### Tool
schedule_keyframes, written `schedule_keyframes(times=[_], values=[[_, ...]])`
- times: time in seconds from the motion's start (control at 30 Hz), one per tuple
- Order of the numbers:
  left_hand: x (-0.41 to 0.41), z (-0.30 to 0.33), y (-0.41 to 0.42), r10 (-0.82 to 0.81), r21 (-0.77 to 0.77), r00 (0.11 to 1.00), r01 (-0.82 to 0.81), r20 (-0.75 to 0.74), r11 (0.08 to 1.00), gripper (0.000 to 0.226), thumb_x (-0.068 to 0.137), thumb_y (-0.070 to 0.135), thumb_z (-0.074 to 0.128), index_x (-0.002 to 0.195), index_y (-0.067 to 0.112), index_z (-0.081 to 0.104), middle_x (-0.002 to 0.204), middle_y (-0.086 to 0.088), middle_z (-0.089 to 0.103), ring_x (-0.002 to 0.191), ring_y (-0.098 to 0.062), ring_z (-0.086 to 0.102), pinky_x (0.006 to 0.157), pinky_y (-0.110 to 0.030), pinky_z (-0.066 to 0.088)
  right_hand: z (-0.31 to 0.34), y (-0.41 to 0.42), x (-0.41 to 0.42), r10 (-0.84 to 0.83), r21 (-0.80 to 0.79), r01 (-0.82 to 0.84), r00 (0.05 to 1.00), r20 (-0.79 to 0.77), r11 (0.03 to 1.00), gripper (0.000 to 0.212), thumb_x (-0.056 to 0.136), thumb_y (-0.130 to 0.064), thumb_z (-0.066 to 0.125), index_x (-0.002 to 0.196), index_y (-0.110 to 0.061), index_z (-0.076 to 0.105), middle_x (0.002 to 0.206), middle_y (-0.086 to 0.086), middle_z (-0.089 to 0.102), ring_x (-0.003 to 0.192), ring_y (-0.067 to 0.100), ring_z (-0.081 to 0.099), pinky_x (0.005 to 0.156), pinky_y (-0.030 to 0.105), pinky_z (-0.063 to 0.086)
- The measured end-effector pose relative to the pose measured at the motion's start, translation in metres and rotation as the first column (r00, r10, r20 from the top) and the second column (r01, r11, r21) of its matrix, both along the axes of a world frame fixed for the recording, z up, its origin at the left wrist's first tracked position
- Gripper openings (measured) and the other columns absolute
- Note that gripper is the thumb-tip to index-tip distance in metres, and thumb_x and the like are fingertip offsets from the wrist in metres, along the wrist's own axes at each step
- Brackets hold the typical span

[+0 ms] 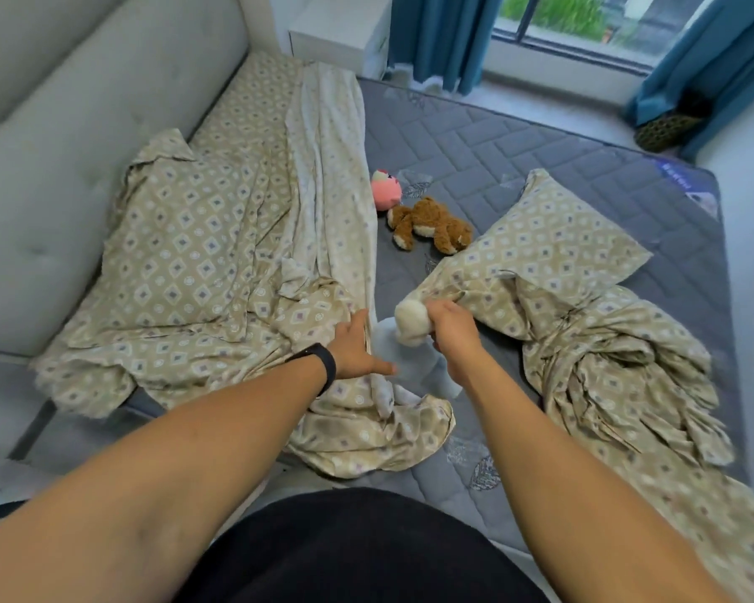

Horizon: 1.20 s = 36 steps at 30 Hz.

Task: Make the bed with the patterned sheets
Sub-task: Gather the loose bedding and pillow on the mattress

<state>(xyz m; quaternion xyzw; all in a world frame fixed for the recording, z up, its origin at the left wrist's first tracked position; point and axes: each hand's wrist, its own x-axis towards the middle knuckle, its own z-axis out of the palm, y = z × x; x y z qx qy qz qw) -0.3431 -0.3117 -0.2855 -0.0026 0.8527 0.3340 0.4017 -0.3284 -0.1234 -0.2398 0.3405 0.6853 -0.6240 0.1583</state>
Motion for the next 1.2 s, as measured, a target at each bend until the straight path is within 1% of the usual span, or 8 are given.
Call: schedule_keyframes(times=[0.17,0.47,0.63,0.77,0.9,1.0,1.1,1.2], values=[[0.031,0.02,0.034,0.194,0.158,0.949,-0.238,0.25,0.958,0.124,0.077,0.046,0.085,0.156,0.042,-0.011,0.14,-0.007,0.048,0.109,-0.029,0.063,0.082,-0.044,0.058,0.027,0.03,0.036,0.123,-0.097,-0.133,0.987,-0.099,0.986,0.02,0.091,-0.024,0.057,0.097,-0.014,0.073,0.085,0.003,0.062,0.074,0.015,0.053,0.067,0.029,0.046],[0.069,0.028,0.083,0.101,0.256,0.976,-0.15,0.195,0.955,0.109,0.068,0.054,0.088,0.149,0.05,0.015,0.142,0.008,0.043,0.121,-0.025,0.053,0.078,-0.048,0.059,0.05,0.082,0.077,0.137,-0.304,-0.203,0.965,-0.223,0.931,0.023,0.09,-0.009,0.044,0.09,-0.013,0.066,0.084,0.005,0.064,0.079,0.018,0.056,0.068,0.028,0.048],[0.074,0.032,0.106,0.155,0.328,0.987,-0.134,-0.036,0.935,0.076,0.073,0.039,0.088,0.133,0.032,0.042,0.122,-0.001,0.058,0.098,-0.019,0.061,0.063,-0.034,0.054,0.065,0.101,0.09,0.056,-0.326,-0.149,0.958,-0.28,0.934,0.023,0.066,-0.018,0.051,0.085,-0.015,0.063,0.082,0.006,0.058,0.074,0.016,0.055,0.064,0.028,0.047],[0.056,0.034,0.112,0.017,0.174,0.949,0.039,-0.314,0.984,0.085,0.052,0.053,0.085,0.127,0.035,0.05,0.123,-0.006,0.055,0.104,-0.029,0.062,0.09,-0.046,0.056,0.06,0.116,0.094,0.06,-0.225,-0.121,0.964,-0.259,0.967,0.028,0.066,-0.02,0.05,0.088,-0.017,0.066,0.087,0.005,0.064,0.077,0.015,0.058,0.065,0.029,0.049],[0.042,0.06,0.108,-0.259,-0.052,0.786,0.278,-0.562,0.959,0.081,0.06,0.045,0.081,0.133,0.029,0.051,0.135,-0.007,0.037,0.115,-0.034,0.047,0.102,-0.047,0.046,0.038,0.133,0.103,0.167,0.031,-0.165,0.981,-0.103,0.986,0.015,0.089,-0.011,0.057,0.09,-0.02,0.07,0.084,0.005,0.061,0.067,0.013,0.05,0.056,0.023,0.038],[0.033,0.065,0.1,-0.391,-0.163,0.622,0.392,-0.679,0.905,0.069,0.071,0.032,0.083,0.131,0.028,0.049,0.14,-0.008,0.034,0.117,-0.039,0.044,0.098,-0.053,0.048,0.02,0.136,0.113,0.231,0.161,-0.229,0.973,0.008,0.96,0.024,0.093,-0.019,0.066,0.117,-0.017,0.066,0.109,0.006,0.065,0.081,0.012,0.056,0.06,0.023,0.04],[0.029,0.065,0.095,-0.426,-0.185,0.517,0.454,-0.743,0.872,0.072,0.072,0.031,0.085,0.132,0.029,0.046,0.142,-0.009,0.033,0.123,-0.039,0.043,0.095,-0.049,0.05,0.015,0.126,0.116,0.075,0.019,-0.076,0.996,0.041,0.997,0.05,0.091,-0.047,0.07,0.132,-0.024,0.053,0.128,-0.001,0.053,0.107,0.018,0.054,0.075,0.033,0.048],[0.027,0.07,0.094,-0.359,-0.108,0.529,0.446,-0.769,0.889,0.057,0.073,0.024,0.083,0.122,0.024,0.053,0.131,-0.006,0.04,0.117,-0.031,0.045,0.097,-0.044,0.049,0.006,0.119,0.113,-0.108,-0.179,0.125,0.989,0.104,0.976,0.077,0.08,-0.067,0.072,0.14,-0.036,0.033,0.135,-0.003,0.044,0.121,0.029,0.051,0.088,0.048,0.054]])
